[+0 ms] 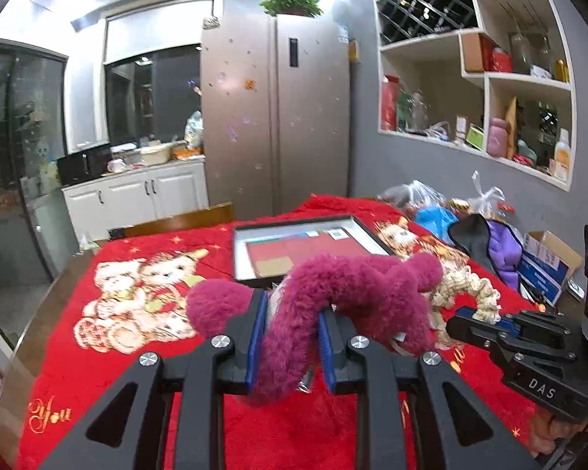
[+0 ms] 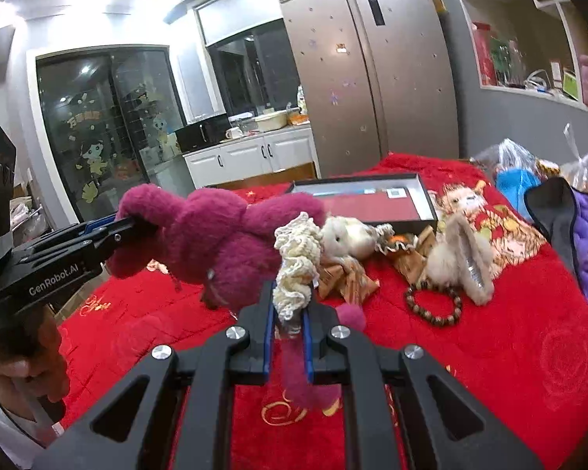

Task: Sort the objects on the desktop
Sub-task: 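Lift the bunny and ring and carry both over the black-framed box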

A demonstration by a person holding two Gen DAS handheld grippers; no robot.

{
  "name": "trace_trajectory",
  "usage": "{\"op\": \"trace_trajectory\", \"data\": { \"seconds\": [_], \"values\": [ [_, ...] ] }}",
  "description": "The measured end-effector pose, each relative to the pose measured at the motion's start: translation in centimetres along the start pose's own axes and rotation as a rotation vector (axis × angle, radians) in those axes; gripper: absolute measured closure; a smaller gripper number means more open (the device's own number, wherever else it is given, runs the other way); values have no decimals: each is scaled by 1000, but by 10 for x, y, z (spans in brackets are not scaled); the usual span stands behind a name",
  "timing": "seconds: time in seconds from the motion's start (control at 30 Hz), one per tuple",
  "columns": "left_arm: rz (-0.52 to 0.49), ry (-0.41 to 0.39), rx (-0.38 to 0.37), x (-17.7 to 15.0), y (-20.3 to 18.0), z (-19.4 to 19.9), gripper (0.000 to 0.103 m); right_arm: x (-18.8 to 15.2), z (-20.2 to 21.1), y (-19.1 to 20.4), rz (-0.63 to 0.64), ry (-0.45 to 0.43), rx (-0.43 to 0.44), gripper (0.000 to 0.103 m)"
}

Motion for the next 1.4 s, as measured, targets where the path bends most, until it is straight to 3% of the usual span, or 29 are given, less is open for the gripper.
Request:
{"op": "trace_trajectory", "data": {
  "seconds": [0.43, 0.73, 0.9, 1.03, 1.23, 1.4],
  "values": [
    [57, -43, 21, 29, 21, 9, 79, 44, 1, 2, 13, -76, 12, 91],
    [33, -69, 9, 70, 12, -8, 79, 90, -13, -1, 51, -104, 52, 91],
    [5, -121, 10, 105, 3, -21, 79, 115, -31, -8, 101, -101, 20, 91],
    [-8, -148, 18, 128, -1, -43, 79, 138, -49, -21, 156, -101, -46, 91],
    [-9, -141, 50, 154, -2, -97, 79, 169, -84, -55, 163, -82, -63, 91],
    [-2, -94, 92, 157, 3, -161, 79, 176, -138, -91, 131, -25, -57, 91]
  ]
}}
Point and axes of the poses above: each gripper's, at about its wrist camera, not at the fingertips, and z roughly against the way its jaws point, y to its left, x to its top, the point moved 7 cm from there along -z, roughly the way its jaws point, and after that the axes turned 13 degrees about z, right-handed, at the moved point
